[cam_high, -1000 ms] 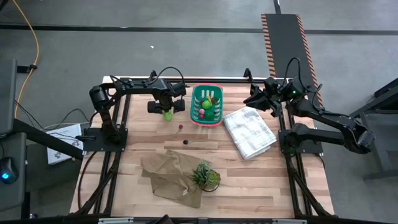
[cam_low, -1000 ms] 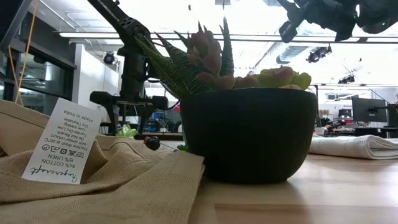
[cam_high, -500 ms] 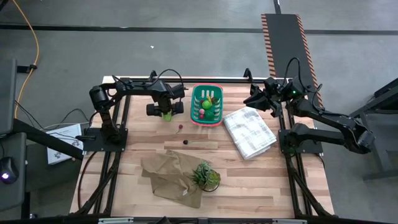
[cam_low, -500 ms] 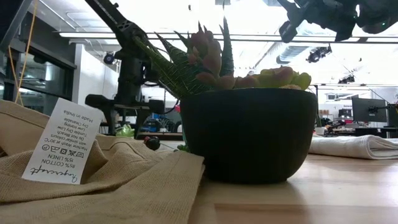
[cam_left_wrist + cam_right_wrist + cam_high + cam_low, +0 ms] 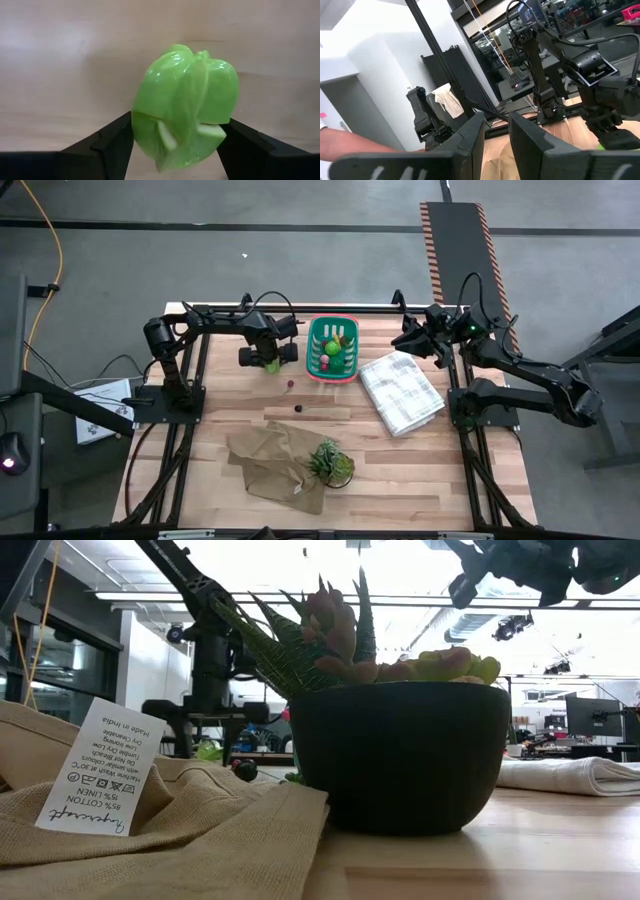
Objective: Pick and placing Produce into tupperware
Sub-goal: Put the green starfruit into the green basket
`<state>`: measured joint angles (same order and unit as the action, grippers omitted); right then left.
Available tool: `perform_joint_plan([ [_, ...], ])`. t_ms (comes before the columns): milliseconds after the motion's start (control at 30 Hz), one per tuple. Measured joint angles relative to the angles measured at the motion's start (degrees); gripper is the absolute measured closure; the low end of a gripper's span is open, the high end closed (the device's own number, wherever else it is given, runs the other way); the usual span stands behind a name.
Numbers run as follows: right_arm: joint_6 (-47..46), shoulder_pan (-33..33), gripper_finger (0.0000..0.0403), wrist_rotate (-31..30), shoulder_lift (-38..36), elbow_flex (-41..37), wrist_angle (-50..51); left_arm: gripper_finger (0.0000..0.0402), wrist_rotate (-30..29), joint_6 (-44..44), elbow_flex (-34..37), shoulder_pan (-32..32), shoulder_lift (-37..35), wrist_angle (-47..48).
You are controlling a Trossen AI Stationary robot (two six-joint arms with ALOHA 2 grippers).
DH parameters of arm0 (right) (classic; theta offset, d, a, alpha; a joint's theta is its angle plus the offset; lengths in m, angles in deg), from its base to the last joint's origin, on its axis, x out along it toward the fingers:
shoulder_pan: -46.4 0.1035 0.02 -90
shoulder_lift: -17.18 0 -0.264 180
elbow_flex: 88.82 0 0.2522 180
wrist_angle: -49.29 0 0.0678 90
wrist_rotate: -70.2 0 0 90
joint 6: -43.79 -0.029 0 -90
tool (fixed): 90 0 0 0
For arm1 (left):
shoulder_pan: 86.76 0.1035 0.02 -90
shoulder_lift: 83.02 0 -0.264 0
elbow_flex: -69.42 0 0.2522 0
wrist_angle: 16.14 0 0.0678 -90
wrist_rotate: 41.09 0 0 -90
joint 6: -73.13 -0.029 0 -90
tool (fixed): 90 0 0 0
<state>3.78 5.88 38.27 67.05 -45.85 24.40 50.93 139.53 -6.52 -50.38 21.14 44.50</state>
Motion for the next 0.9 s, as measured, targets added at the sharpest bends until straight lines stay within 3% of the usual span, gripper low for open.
perform_joint_plan([
  [900,0.4,0.0,0.0324,-0.7,0.0,0.0,1.9,0.0165,-3.6,-1.5,0.0,0.0,0.0,-3.8],
])
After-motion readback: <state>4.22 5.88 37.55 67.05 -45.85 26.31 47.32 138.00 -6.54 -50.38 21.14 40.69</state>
